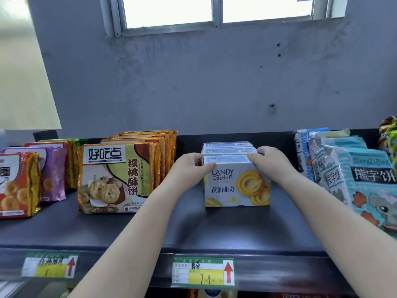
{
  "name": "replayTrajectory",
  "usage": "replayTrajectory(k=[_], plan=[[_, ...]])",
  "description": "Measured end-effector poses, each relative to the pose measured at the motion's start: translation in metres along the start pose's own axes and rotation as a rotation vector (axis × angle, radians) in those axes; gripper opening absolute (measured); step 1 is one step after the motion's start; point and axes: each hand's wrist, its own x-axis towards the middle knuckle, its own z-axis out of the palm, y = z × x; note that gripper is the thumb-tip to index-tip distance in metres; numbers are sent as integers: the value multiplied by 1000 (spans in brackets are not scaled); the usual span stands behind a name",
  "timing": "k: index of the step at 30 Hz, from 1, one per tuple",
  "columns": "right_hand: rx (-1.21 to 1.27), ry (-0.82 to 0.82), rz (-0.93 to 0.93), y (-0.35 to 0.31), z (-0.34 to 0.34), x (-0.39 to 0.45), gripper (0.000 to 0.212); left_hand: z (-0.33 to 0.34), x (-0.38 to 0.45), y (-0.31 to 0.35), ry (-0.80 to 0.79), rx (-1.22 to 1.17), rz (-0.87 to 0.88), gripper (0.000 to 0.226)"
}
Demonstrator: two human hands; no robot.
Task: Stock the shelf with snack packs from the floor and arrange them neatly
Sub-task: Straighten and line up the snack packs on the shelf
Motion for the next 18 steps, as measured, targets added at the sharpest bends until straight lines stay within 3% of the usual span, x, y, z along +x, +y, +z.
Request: replayTrajectory(k=[14, 18], plan=[[-105, 64, -17, -2, 9, 5, 42, 1, 9, -2, -17, -36, -23, 31], [-119, 61, 3, -3, 13, 3, 45, 7, 9, -1, 49, -94, -37, 39]])
